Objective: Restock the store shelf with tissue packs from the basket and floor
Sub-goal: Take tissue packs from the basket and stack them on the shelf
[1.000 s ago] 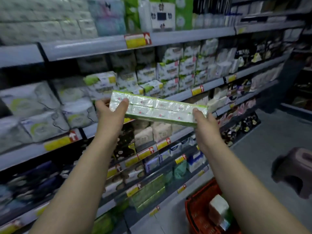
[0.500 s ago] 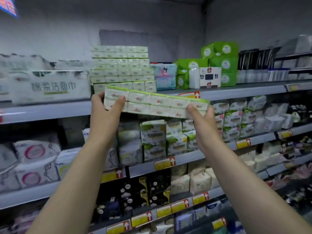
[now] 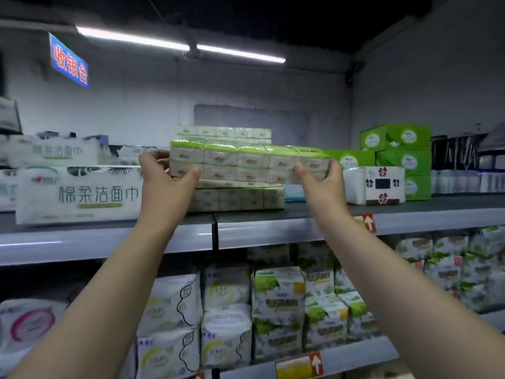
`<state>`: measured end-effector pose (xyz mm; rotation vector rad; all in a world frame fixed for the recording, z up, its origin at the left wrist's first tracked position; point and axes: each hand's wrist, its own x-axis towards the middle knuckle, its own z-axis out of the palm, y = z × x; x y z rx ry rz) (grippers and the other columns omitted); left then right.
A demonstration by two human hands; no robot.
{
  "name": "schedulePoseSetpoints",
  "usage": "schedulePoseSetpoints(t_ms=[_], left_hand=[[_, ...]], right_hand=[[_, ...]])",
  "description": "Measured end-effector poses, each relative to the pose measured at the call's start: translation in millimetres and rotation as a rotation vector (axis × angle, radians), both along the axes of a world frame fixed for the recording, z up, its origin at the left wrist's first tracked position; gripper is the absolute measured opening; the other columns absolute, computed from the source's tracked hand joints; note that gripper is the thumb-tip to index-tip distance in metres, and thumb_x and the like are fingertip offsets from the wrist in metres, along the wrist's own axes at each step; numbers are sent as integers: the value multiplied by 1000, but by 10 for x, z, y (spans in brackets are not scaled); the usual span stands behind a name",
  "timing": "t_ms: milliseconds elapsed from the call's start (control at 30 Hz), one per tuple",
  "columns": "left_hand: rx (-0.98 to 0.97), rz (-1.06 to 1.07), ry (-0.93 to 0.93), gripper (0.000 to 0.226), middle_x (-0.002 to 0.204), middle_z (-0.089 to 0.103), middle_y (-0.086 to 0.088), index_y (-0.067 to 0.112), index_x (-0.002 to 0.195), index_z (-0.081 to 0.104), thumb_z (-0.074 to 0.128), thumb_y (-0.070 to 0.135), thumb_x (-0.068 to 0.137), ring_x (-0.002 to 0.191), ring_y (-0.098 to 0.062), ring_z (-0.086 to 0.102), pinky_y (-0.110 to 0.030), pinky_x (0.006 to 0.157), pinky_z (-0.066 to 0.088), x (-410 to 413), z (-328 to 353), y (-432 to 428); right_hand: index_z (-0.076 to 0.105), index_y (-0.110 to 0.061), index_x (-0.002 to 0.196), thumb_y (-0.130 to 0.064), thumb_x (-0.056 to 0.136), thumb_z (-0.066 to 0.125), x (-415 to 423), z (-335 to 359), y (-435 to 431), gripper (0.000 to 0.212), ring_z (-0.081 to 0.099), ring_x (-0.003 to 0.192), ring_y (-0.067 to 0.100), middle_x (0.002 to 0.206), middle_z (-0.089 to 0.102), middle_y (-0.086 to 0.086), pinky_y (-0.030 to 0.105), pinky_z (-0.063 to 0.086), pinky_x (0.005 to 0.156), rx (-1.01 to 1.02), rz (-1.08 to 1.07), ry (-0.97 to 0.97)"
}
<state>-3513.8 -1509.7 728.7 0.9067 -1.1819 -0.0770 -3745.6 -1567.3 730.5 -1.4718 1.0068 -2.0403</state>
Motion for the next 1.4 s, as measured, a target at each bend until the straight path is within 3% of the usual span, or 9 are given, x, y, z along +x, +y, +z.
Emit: schedulePoseSetpoints(t_ms=[133, 233, 400, 500, 633, 833, 1100, 1233, 1400], left_hand=[[32, 10, -75, 51, 124, 52, -2, 17, 127, 31, 65, 26, 90, 111, -18, 56, -35, 96, 46, 173, 205, -310], [14, 49, -101, 54, 128, 50, -2, 13, 132, 33, 65, 25, 90, 118, -19, 52, -31, 97, 40, 228, 351, -514], [188, 252, -328, 71, 153, 15, -12, 7, 148, 23, 61, 27, 91, 142, -26, 22, -32, 114, 19, 221, 318, -817], [321, 368, -486, 85, 159, -11, -12, 17, 153, 10, 63, 30, 89, 148, -29, 3, -38, 118, 10, 205, 137, -1000], [318, 427, -493, 79, 159, -12, -11, 23, 151, 17, 63, 31, 86, 147, -31, -1, -42, 117, 9, 197, 152, -1067], [436, 452, -606, 92, 155, -32, -11, 24, 154, -2, 60, 34, 87, 146, -34, -15, -45, 118, 3, 186, 107, -1064], [593, 537, -768, 92, 151, -33, -25, 14, 153, -13, 46, 52, 94, 145, -39, -21, -49, 118, 1, 135, 197, -994], [526, 519, -915, 80, 157, -27, -16, 18, 154, -11, 33, 55, 98, 147, -32, -17, -51, 118, 2, -204, 205, -773], [455, 377, -1113, 80, 159, -24, -8, 21, 154, -12, 32, 58, 97, 148, -25, -15, -48, 118, -1, -971, -22, -455]], right_hand=[[43, -17, 134, -32, 88, 69, 146, 312, -332, 55, 56, 112, 16, 126, 57, 0, 29, 45, 94, -50, -7, 11], [45, -14, 131, -28, 89, 69, 241, 515, -622, 51, 58, 108, 17, 120, 59, 0, 26, 44, 89, -74, 0, 4], [37, -13, 140, -34, 90, 66, 404, 534, -1132, 62, 53, 119, 23, 130, 55, 3, 28, 41, 98, 31, -11, 156], [31, -13, 141, -32, 95, 59, 474, 383, -1340, 58, 50, 110, 17, 121, 52, -2, 23, 34, 87, 80, 13, 261], [30, -13, 141, -34, 95, 57, 470, 378, -1458, 57, 47, 107, 16, 122, 52, -1, 24, 33, 87, 72, 23, 269], [31, -15, 138, -32, 94, 60, 454, 361, -1374, 55, 48, 106, 15, 117, 50, -4, 26, 36, 87, 86, 16, 315], [20, -13, 148, -37, 95, 57, 317, 470, -1052, 69, 43, 132, 25, 146, 44, 5, 27, 33, 98, 210, 6, 561], [4, -13, 155, -45, 95, 54, 116, 419, -737, 83, 31, 143, 26, 159, 25, 7, 33, 28, 111, 225, -74, 699], [15, -12, 154, -44, 96, 52, -456, 3, -148, 76, 22, 147, 23, 160, 22, 8, 33, 21, 116, 90, -317, 967]])
